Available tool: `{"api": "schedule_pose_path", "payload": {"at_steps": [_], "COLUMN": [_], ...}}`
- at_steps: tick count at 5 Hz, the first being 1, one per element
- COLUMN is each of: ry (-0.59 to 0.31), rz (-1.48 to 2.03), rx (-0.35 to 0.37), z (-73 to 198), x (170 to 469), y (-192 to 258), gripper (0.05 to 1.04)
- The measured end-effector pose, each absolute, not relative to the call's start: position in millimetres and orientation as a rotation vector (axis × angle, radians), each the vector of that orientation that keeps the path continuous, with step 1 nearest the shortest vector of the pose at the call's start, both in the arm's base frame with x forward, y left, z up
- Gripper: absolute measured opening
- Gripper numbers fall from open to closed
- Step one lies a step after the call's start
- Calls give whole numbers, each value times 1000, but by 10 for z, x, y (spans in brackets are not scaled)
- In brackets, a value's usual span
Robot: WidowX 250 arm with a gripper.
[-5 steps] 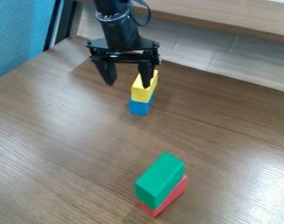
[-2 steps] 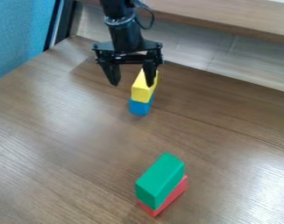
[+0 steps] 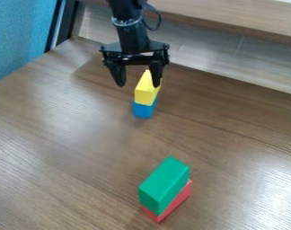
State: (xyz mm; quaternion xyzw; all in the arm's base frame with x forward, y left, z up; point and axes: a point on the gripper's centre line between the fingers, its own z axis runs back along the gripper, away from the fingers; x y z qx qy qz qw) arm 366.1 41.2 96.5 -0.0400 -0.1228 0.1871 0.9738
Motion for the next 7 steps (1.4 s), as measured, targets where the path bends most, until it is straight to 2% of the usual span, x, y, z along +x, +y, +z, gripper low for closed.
{"api": "schedule_pose_path", "payload": {"at_steps": [3,4,5,6,7], "ry": [-235,-214,-230,-243,-246], "rz": [403,402,411,424,441], "rx": [-56,-48,-38,-35,-37], "z": [840,732,725,724,720], "x": [3802,3851,3889,3917,3906], "y": [426,372,346,358,359], "gripper": [999,949,643,575,575]}}
